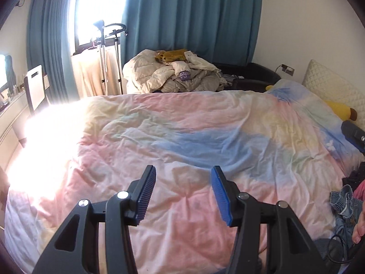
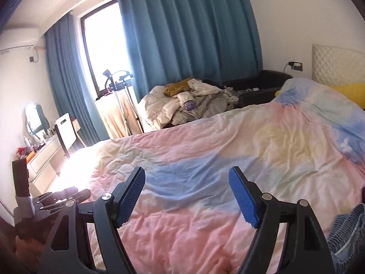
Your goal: Fold clothes
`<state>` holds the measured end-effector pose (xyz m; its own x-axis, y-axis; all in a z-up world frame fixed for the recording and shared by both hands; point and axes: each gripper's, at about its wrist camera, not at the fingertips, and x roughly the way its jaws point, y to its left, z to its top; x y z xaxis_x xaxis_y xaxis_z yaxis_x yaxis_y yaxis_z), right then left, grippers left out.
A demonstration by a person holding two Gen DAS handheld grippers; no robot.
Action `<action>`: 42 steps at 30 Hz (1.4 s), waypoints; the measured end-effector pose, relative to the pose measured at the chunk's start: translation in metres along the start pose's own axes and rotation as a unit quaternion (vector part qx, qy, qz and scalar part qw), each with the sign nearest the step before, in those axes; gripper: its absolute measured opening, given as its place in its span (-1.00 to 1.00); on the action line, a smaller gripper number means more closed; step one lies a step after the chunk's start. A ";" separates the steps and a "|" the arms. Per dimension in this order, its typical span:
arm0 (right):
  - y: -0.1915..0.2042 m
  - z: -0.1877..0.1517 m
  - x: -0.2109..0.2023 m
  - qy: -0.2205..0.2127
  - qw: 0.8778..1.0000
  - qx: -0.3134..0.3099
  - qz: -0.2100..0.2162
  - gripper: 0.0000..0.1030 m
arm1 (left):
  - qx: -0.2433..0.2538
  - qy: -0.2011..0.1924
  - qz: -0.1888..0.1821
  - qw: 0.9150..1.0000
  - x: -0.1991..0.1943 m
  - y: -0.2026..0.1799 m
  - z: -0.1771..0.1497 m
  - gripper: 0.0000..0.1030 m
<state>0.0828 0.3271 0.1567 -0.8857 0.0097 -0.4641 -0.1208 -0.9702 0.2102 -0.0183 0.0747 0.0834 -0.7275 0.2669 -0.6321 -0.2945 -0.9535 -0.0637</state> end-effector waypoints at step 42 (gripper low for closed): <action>0.075 -0.082 0.179 0.072 0.995 -0.060 0.037 0.49 | -0.114 0.070 0.099 0.986 0.242 0.038 -0.068 0.21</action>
<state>-0.0475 0.2360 0.0187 -0.8157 -0.0898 -0.5714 0.0046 -0.9888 0.1489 -0.1631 0.0932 -0.1244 -0.6587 0.0662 -0.7495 0.0029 -0.9959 -0.0905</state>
